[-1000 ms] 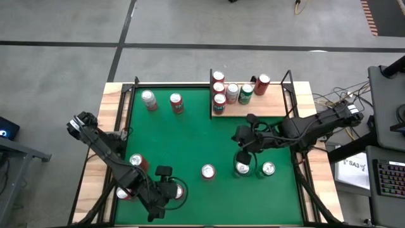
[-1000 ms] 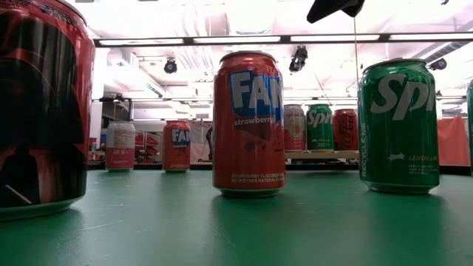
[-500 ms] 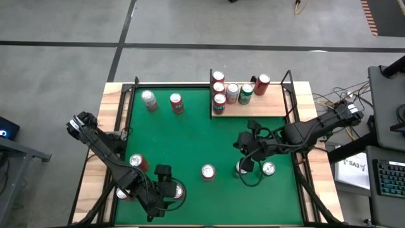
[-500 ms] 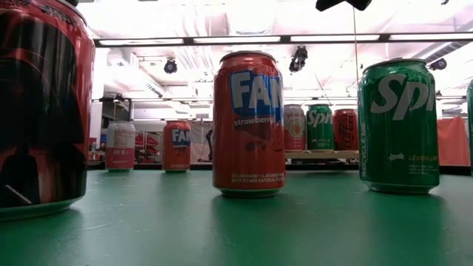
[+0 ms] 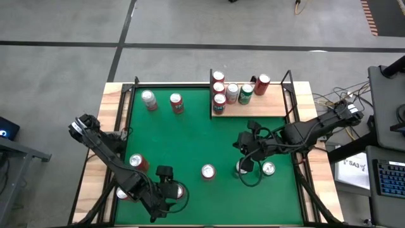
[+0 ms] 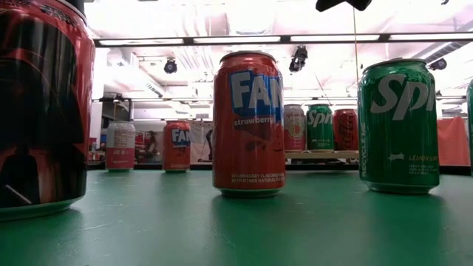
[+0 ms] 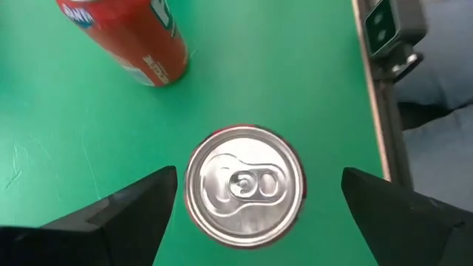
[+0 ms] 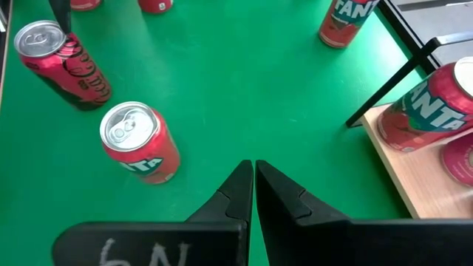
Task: Place canned beverage on shelf
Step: Put the bottom red/black soda can on the shelf aligned with the other red/black soda can
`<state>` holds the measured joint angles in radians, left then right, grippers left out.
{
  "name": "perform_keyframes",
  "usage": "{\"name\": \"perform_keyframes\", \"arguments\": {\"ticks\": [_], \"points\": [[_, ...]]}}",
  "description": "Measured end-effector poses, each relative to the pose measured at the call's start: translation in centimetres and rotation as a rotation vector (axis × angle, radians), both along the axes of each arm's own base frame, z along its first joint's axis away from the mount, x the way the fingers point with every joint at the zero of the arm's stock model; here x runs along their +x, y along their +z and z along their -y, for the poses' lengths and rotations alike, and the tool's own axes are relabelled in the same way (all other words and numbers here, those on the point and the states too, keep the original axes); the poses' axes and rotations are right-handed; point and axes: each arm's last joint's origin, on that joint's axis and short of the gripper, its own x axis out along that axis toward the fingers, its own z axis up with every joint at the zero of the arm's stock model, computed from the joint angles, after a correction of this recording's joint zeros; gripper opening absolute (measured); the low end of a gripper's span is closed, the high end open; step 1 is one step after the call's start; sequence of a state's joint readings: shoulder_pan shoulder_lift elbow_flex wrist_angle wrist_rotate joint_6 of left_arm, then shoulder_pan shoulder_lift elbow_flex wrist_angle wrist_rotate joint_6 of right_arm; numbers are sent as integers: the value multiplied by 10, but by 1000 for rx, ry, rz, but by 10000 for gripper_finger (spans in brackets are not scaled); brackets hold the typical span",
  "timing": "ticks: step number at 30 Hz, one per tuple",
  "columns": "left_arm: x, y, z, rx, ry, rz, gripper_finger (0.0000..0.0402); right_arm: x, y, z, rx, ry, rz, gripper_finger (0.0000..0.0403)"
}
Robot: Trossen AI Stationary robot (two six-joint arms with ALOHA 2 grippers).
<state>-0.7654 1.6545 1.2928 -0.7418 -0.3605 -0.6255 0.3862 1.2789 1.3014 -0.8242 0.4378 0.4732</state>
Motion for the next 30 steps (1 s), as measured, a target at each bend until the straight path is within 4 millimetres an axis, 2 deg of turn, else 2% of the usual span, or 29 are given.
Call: {"name": "perform_keyframes", "arguments": {"ticks": [15,22,30], "points": [[6,-23,4,80,23,-22,368,0,-1,0,3,-4,0,9],[6,-43,3,31,41,19,368,0,-2,0,1,-4,-5,9],[4,-51,1,-6,52,43,345,0,-4,0,0,-5,-7,9]]}}
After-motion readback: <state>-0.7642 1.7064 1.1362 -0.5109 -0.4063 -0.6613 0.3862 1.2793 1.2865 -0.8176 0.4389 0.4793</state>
